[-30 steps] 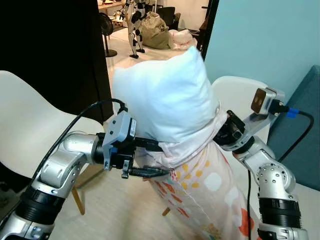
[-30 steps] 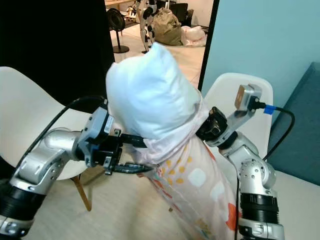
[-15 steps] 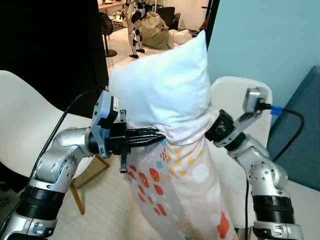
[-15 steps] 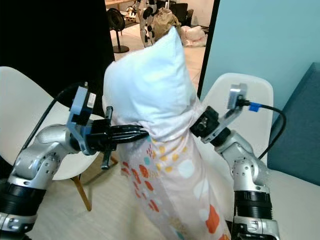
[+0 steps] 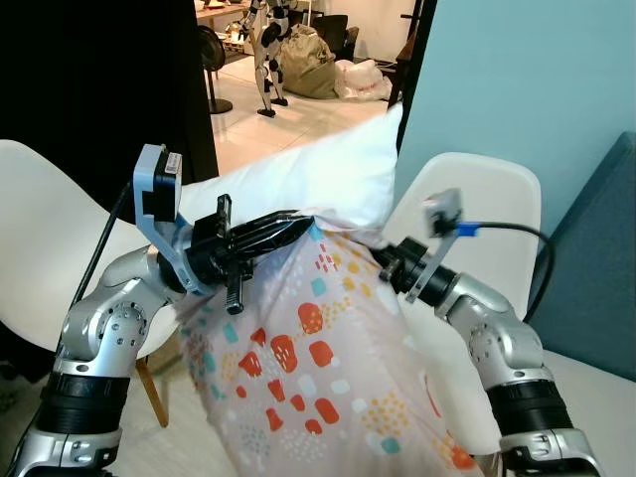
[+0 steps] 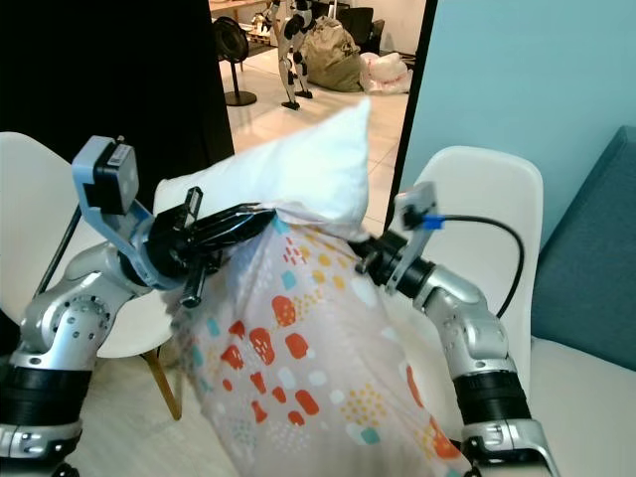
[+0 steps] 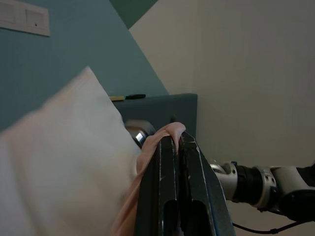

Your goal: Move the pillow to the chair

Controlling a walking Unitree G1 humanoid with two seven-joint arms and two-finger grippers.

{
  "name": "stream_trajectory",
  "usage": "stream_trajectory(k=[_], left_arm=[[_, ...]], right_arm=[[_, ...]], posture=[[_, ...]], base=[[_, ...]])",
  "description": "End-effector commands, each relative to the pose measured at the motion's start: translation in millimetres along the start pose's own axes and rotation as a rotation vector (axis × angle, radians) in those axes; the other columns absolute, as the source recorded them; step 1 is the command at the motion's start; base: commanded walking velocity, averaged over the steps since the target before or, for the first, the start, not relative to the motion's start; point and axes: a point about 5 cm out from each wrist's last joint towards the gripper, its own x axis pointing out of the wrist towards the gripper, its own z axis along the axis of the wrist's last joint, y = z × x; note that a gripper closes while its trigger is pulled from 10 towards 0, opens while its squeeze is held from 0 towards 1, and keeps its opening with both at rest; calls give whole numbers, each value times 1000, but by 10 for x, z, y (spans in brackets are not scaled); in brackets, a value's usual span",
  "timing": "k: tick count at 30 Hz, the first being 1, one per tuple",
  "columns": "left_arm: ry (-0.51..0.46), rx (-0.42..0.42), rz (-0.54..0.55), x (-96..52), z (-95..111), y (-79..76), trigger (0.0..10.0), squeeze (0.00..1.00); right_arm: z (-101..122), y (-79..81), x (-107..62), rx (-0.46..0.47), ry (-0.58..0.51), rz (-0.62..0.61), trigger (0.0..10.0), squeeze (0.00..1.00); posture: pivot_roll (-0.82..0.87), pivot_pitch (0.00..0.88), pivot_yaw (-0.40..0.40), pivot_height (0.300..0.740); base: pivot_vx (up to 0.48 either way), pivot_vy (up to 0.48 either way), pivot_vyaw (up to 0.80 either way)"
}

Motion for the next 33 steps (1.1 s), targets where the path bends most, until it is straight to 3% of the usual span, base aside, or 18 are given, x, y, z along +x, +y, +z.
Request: stream_trajectory(k=[1,5,9,10,11,12,14,19,22,25,27,29,32,33], left_arm=[[-76,51,-39,54,176,-33,0,0],[-80,46,-36,56,171,-41,0,0],[-82,39,-38,64,162,-50,0,0],[-81,33,-38,70,150,-53,0,0],[-81,24,-39,76,134,-59,0,0],[-81,24,-39,76,134,-59,0,0],[-81,14,-41,89,108,-71,0,0],[-83,4,-46,121,76,-88,0,0],[-86,-5,-55,141,60,-109,0,0],[-86,-16,-61,156,35,-128,0,0],[-87,-19,-62,159,30,-133,0,0],[-87,-23,-65,163,24,-141,0,0],[-87,-39,-77,187,-13,-166,0,0],[-87,-43,-79,194,-21,-169,0,0]], right_arm=[[-129,60,-61,0,78,60,10000,0],[-206,177,-165,-23,180,194,10000,0],[-62,142,-198,-1,83,198,10000,0],[123,78,-198,55,-58,167,10000,682],[268,37,-209,96,-172,158,10000,1000],[268,37,-209,96,-172,158,10000,1000],[395,5,-238,138,-281,163,10000,1000],[383,84,-319,144,-272,286,10000,1000],[513,152,-432,160,-321,394,10000,1000],[801,-31,-489,128,-488,297,10000,1000],[862,-70,-499,121,-525,270,10000,1000],[950,-125,-509,133,-576,242,10000,1000],[1280,-270,-506,183,-739,200,10000,1000],[1302,-244,-474,162,-717,230,10000,702]], posture=[[0,0,-36,740],[2,0,-36,740],[4,0,-38,740],[3,0,-38,740],[2,0,-37,740],[2,0,-37,740],[2,0,-38,740],[2,0,-39,740],[4,0,-41,740],[3,0,-42,740],[3,0,-43,740],[3,0,-43,740],[0,0,-42,740],[-1,0,-43,740]], base=[[0,0,0],[0,0,0],[0,0,0],[0,0,0],[0,0,0],[0,0,0],[0,0,0],[0,0,0],[0,0,0],[0,0,0],[0,0,0],[0,0,0],[0,0,0],[0,0,0]])
